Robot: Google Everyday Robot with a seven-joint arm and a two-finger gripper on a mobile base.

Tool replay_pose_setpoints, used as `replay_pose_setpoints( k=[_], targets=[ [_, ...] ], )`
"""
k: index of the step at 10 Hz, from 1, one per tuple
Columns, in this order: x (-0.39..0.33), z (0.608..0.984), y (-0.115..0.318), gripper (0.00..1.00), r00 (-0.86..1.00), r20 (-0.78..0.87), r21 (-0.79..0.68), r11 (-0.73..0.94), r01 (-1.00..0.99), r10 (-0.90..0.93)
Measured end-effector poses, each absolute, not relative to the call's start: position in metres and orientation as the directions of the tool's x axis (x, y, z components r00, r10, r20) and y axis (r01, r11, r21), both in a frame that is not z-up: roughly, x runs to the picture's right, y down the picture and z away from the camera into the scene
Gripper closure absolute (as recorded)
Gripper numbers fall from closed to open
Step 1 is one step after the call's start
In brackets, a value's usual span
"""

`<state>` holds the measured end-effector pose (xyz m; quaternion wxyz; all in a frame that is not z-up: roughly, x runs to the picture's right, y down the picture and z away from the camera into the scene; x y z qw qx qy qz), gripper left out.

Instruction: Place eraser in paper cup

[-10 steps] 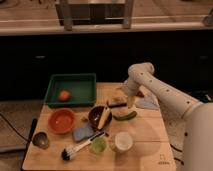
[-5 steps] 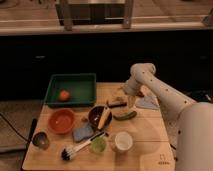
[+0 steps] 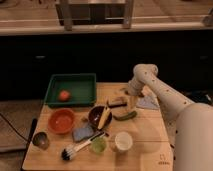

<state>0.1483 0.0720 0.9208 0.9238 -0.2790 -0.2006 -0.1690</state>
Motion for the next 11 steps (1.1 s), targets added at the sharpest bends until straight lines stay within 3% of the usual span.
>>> replay_pose_setpoints(
  k=[7, 8, 11],
  targets=[
    [0.116, 0.938, 0.082, 0.20, 0.874, 0.438, -0.491, 0.758, 0.429, -0.211],
    [0.112, 0.940, 0.083, 0.23, 0.875, 0.437, -0.496, 0.755, 0.428, -0.209],
    [0.109, 0.948, 0.091, 0.51, 0.883, 0.428, -0.518, 0.748, 0.416, -0.194]
  ],
)
